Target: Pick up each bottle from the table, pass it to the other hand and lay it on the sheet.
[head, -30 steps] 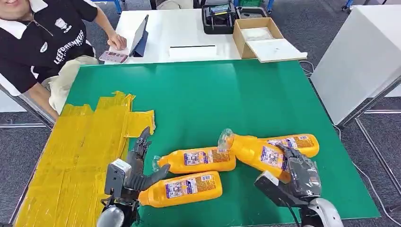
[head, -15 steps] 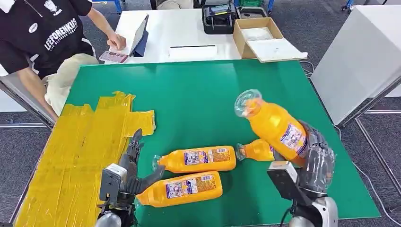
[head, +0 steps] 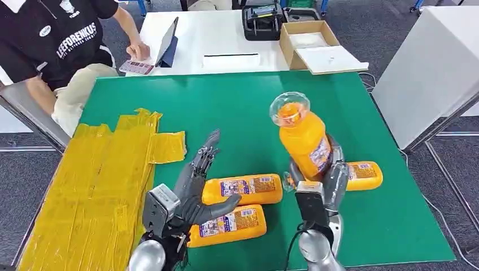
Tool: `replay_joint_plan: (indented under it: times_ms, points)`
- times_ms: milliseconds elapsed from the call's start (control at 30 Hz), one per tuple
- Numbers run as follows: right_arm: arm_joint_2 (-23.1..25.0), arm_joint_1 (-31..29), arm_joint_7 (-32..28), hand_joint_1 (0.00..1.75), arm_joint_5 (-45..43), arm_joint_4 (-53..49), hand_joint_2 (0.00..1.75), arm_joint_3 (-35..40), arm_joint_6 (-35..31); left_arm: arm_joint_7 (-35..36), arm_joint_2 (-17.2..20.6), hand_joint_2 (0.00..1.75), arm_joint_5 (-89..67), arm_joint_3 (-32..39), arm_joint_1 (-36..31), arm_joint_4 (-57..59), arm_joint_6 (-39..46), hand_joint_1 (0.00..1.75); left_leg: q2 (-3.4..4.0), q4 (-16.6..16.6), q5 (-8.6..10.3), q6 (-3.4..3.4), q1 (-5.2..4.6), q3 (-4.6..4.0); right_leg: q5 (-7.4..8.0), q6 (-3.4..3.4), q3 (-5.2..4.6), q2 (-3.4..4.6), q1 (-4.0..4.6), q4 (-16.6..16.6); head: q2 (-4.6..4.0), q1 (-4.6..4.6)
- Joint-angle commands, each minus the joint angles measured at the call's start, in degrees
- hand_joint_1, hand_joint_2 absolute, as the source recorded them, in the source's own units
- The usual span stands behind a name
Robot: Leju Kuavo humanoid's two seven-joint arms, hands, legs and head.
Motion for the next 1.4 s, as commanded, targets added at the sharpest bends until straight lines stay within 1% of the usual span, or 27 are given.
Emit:
replay_joint_plan:
  times_ms: [33, 67, 100, 167, 233, 433, 500, 533, 600, 667, 733, 900, 933, 1100, 1233, 1333, 1367, 1400]
  points:
    - [3.40, -8.16, -1.11, 1.75, -1.60, 13.34, 1.75, 9.04, -0.22, 1.12, 2.84, 1.75, 1.55, -7.58, -6.44, 0.69, 0.83, 0.00, 0.17, 0.09, -0.13, -0.33, 0.04, 0.26, -0.08, -0.12, 0.21, -0.06, 0.05, 0.10, 0.00, -0.02]
    - [3.82, -8.76, -1.82, 1.75, -2.51, 14.77, 1.75, 10.30, 0.04, 1.17, 2.80, 1.75, 1.91, -8.29, -7.23, 1.14, 1.00, 0.00, 0.09, 0.00, -0.02, -0.17, 0.03, 0.12, 0.00, -0.06, 0.07, -0.03, 0.04, 0.00, 0.00, 0.00]
    - [3.93, -9.49, -2.55, 1.75, -3.53, 16.16, 1.75, 12.18, 1.43, 1.25, 2.84, 1.75, 2.32, -8.98, -8.07, 1.65, 1.21, 0.00, 0.10, 0.00, -0.03, -0.20, 0.04, 0.15, -0.01, -0.07, 0.10, -0.04, 0.05, 0.01, 0.00, -0.02]
    - [4.65, -9.74, -3.12, 1.75, -4.13, 17.20, 1.75, 13.23, 1.29, 1.35, 2.67, 1.75, 2.58, -9.33, -8.75, 2.22, 1.53, 0.00, 0.05, 0.01, -0.02, -0.21, 0.07, 0.16, -0.02, -0.06, 0.12, -0.10, 0.08, 0.01, 0.00, 0.00]
    - [4.76, -10.84, -4.34, 1.75, -5.39, 19.04, 1.75, 15.83, 2.00, 1.13, 2.88, 1.75, 3.17, -9.97, -9.77, 2.84, 1.93, 0.00, 0.10, 0.00, -0.02, -0.20, 0.07, 0.13, -0.01, -0.05, 0.09, -0.03, 0.08, 0.00, 0.00, 0.00]
    - [4.79, -11.05, -4.29, 1.75, -5.62, 19.14, 1.75, 16.01, 1.99, 1.12, 3.03, 1.75, 3.27, -9.95, -9.86, 2.73, 2.00, 0.00, 0.01, -0.04, 0.02, -0.15, 0.07, 0.07, -0.01, -0.04, 0.05, -0.10, 0.08, -0.04, 0.00, 0.02]
    - [4.65, -11.11, -4.29, 1.75, -5.79, 19.12, 1.75, 16.07, 1.99, 1.12, 3.13, 1.75, 3.34, -10.03, -9.80, 2.64, 2.04, 0.00, 0.00, -0.04, 0.01, -0.17, 0.06, 0.11, -0.03, -0.04, 0.09, -0.11, 0.07, -0.04, 0.00, 0.00]
    - [4.65, -11.11, -4.29, 1.75, -5.79, 19.12, 1.75, 16.07, 1.99, 1.12, 3.13, 1.75, 3.34, -10.03, -9.80, 2.64, 2.04, 0.00, -0.01, 0.00, -0.07, -0.29, 0.06, 0.30, -0.11, -0.06, 0.30, -0.24, 0.07, -0.01, 0.00, 0.02]
    - [4.65, -11.11, -4.29, 1.75, -5.79, 19.12, 1.75, 16.07, 1.99, 1.12, 3.13, 1.75, 3.34, -10.03, -9.80, 2.64, 2.04, 0.00, 0.00, -0.03, 0.01, -0.17, 0.06, 0.06, -0.02, -0.04, 0.06, -0.10, 0.06, -0.03, 0.00, 0.00]
    - [4.65, -11.11, -4.29, 1.75, -5.79, 19.12, 1.75, 16.07, 1.99, 1.12, 3.13, 1.75, 3.34, -10.03, -9.80, 2.64, 2.04, 0.00, -0.03, -0.03, -0.02, -0.24, 0.04, 0.18, -0.07, -0.06, 0.18, -0.19, 0.04, -0.02, 0.00, 0.02]
    - [4.65, -11.11, -4.29, 1.75, -5.79, 19.12, 1.75, 16.07, 1.99, 1.12, 3.13, 1.75, 3.34, -10.03, -9.80, 2.64, 2.04, 0.00, -0.01, -0.02, 0.01, -0.18, 0.05, 0.06, -0.03, -0.05, 0.06, -0.12, 0.04, -0.02, 0.00, 0.02]
    - [4.61, -11.16, -4.29, 1.75, -5.83, 19.17, 1.75, 16.26, 2.12, 1.11, 3.12, 1.75, 3.40, -10.05, -9.82, 2.66, 2.07, 0.00, -0.03, -0.01, -0.01, -0.23, 0.04, 0.13, -0.06, -0.07, 0.12, -0.18, 0.03, 0.00, 0.00, 0.02]
    - [4.35, -11.55, -4.56, 1.75, -7.46, 19.38, 1.75, 17.51, 3.44, 1.02, 3.18, 1.75, 4.06, -10.26, -10.06, 2.82, 2.37, 0.00, -0.01, -0.01, -0.01, -0.22, 0.04, 0.12, -0.05, -0.06, 0.12, -0.15, 0.04, -0.01, 0.00, 0.02]
    - [5.29, -13.47, -3.84, 1.75, -7.09, 23.47, 1.75, 23.08, 4.66, 1.01, 2.55, 1.75, 5.89, -10.50, -11.97, 3.89, 2.20, 0.00, 0.04, 0.01, -0.01, -0.22, 0.06, 0.10, -0.03, -0.06, 0.08, -0.10, 0.06, 0.00, 0.00, 0.00]
    - [4.87, -14.14, -3.67, 1.75, -6.11, 27.79, 1.75, 26.76, 3.45, 1.05, 2.17, 1.75, 6.99, -10.37, -12.81, 4.58, 1.51, 0.00, 0.01, -0.04, 0.02, -0.16, 0.05, 0.07, -0.01, -0.04, 0.05, -0.08, 0.04, -0.05, 0.00, 0.00]
    - [4.07, -14.34, -3.65, 1.75, -3.03, 29.74, 1.75, 29.55, 1.58, 1.02, 2.10, 1.75, 7.80, -10.13, -13.27, 5.83, 1.37, 0.00, -0.04, -0.05, 0.00, -0.21, 0.04, 0.18, -0.06, -0.05, 0.17, -0.18, 0.04, -0.05, 0.00, 0.02]
    - [3.65, -14.56, -2.23, 1.75, 0.46, 30.84, 1.75, 31.23, -0.16, 0.82, 2.01, 1.75, 8.92, -9.74, -13.75, 6.72, 1.46, 0.00, -0.01, -0.05, 0.02, -0.15, 0.06, 0.08, -0.02, -0.04, 0.08, -0.11, 0.05, -0.07, 0.00, 0.02]
    - [3.52, -14.42, -2.07, 1.75, 0.68, 31.30, 1.75, 31.74, 0.06, 0.57, 2.01, 1.75, 9.48, -9.43, -14.28, 7.59, 1.59, 0.00, -0.03, -0.06, 0.00, -0.20, 0.05, 0.19, -0.05, -0.05, 0.19, -0.17, 0.05, -0.08, 0.00, 0.02]
